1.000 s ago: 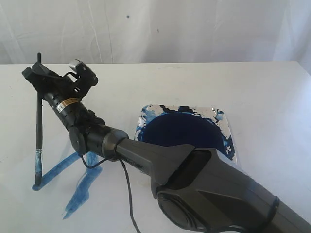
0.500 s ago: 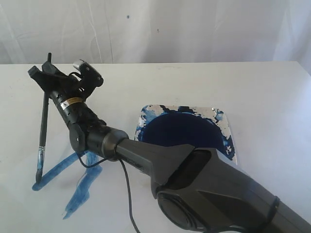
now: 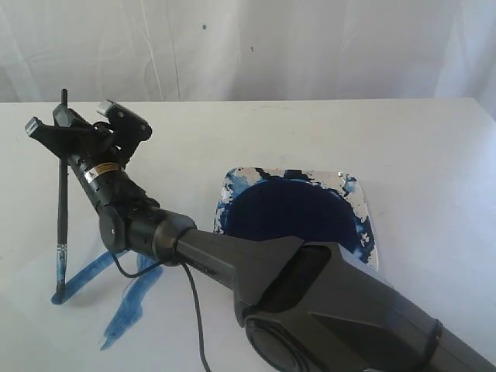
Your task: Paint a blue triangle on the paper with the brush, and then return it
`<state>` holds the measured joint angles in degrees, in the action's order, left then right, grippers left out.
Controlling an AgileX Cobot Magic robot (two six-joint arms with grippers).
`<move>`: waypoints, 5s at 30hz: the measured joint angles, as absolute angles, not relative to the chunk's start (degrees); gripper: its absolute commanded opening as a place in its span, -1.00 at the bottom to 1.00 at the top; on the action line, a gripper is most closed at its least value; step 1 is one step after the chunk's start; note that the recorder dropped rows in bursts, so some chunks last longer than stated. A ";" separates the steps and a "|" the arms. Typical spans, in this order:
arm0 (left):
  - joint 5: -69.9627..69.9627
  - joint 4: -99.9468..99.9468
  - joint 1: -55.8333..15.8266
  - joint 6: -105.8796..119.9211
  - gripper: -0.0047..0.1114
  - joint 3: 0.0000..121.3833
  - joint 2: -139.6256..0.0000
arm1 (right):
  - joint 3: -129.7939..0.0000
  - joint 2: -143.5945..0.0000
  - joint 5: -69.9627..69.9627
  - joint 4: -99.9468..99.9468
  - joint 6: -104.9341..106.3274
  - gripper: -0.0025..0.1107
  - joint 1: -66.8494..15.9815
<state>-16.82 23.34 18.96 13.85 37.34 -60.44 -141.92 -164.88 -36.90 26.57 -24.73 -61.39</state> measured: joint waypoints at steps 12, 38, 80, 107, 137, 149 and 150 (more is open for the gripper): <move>-16.82 24.40 18.96 13.98 -0.92 37.34 -60.44 | -142.01 -166.92 -36.90 27.44 -23.92 -0.96 -61.39; -16.82 25.09 18.96 14.22 -0.92 37.34 -60.44 | -142.01 -162.92 -23.40 15.70 -21.72 -0.96 -61.39; -16.82 27.63 18.96 15.51 -0.92 37.34 -60.44 | -142.01 -165.47 -24.33 11.42 -24.71 -0.96 -61.39; -17.36 28.93 18.96 15.51 -0.92 37.34 -60.34 | -142.56 -168.92 -42.66 26.58 -25.58 -0.96 -61.97; -17.36 29.84 18.92 16.63 -0.92 37.34 -60.34 | -142.56 -167.64 -61.35 35.26 -32.96 -0.96 -60.73; -17.36 29.84 18.92 16.67 -0.92 37.34 -60.34 | -142.56 -162.76 -63.79 35.07 -29.28 -0.96 -57.81; -17.36 29.84 18.92 16.67 -0.92 37.34 -60.34 | -142.56 -162.44 -63.79 34.34 -29.28 -0.96 -57.32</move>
<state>-17.36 29.84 18.92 16.67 37.34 -60.34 -142.56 -162.44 -63.79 34.34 -29.28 -57.32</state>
